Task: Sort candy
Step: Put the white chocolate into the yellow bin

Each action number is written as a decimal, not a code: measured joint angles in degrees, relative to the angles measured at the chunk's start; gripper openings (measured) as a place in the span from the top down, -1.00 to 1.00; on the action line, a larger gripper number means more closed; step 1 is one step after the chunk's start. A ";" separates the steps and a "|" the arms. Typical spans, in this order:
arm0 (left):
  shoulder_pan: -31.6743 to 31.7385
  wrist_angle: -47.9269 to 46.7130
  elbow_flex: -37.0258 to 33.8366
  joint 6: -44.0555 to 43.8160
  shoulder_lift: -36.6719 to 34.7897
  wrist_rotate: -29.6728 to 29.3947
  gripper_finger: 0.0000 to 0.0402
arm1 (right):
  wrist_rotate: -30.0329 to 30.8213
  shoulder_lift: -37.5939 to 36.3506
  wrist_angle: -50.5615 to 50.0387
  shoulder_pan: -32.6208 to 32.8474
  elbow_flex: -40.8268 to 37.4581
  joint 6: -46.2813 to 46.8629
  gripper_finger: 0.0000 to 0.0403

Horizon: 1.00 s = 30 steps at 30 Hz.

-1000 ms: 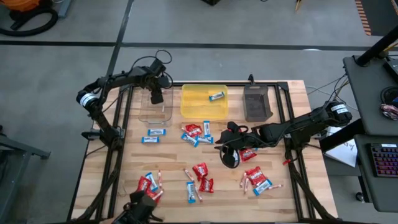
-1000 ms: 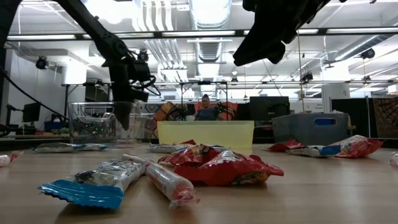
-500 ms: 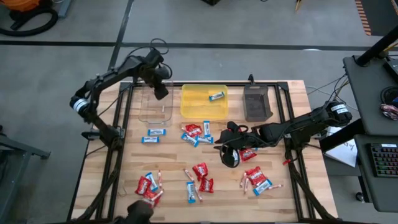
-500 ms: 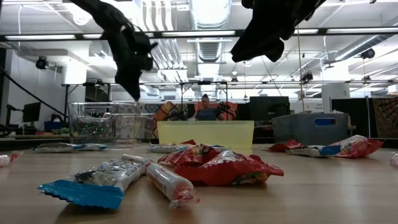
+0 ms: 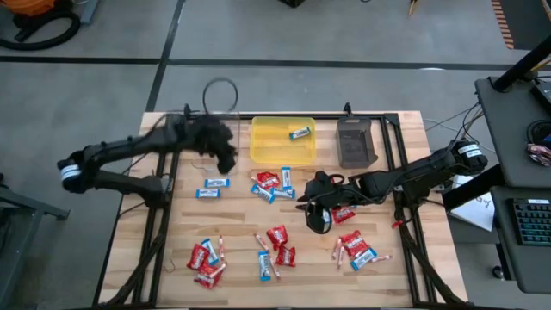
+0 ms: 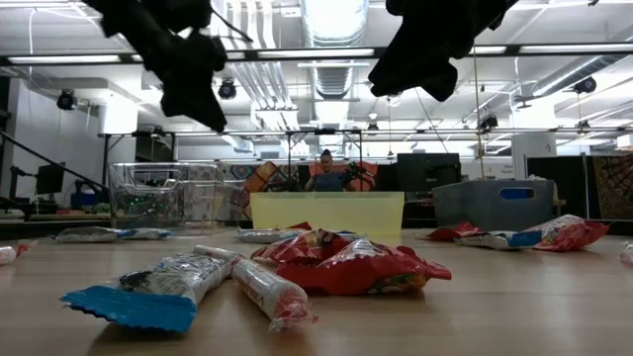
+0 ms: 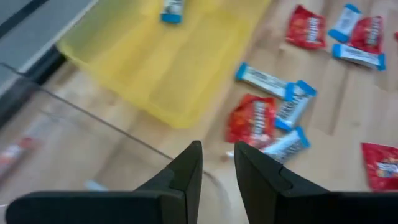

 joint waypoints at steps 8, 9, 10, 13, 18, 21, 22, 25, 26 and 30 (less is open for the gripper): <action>-17.74 4.10 -7.58 -13.82 -7.00 -11.57 0.61 | -5.16 0.00 -0.49 0.43 0.00 10.88 0.55; -19.62 4.45 -7.91 -15.10 -7.31 -12.85 0.61 | -6.01 0.00 -0.96 0.41 0.00 12.26 0.56; -21.50 5.13 -8.29 -16.04 -7.41 -14.36 0.61 | -7.14 0.00 -1.53 0.40 0.00 13.38 0.58; -26.63 10.22 -9.88 -17.33 -7.26 -19.63 0.61 | -11.73 -0.02 -4.45 0.73 0.00 14.35 0.62; -32.49 21.62 -11.94 -16.65 -4.60 -23.45 0.61 | -14.68 -0.02 -11.95 1.76 0.00 21.36 0.68; -33.95 24.90 -12.06 -16.01 -2.98 -23.44 0.61 | -14.57 -0.02 -18.76 2.15 0.11 27.33 0.71; -34.04 25.19 -11.98 -15.99 -2.46 -23.45 0.61 | -14.42 -0.02 -20.83 2.17 0.18 28.97 0.72; -34.16 24.87 -11.24 -15.73 -0.93 -23.50 0.61 | -14.16 -0.07 -26.29 2.17 0.28 32.33 0.74; -34.16 25.13 -10.96 -15.29 -0.56 -23.50 0.61 | -13.93 -0.07 -27.55 2.17 0.28 33.47 0.74; -34.37 24.58 -9.90 -13.21 0.03 -23.85 0.61 | -12.35 -0.06 -30.26 2.17 0.28 36.91 0.78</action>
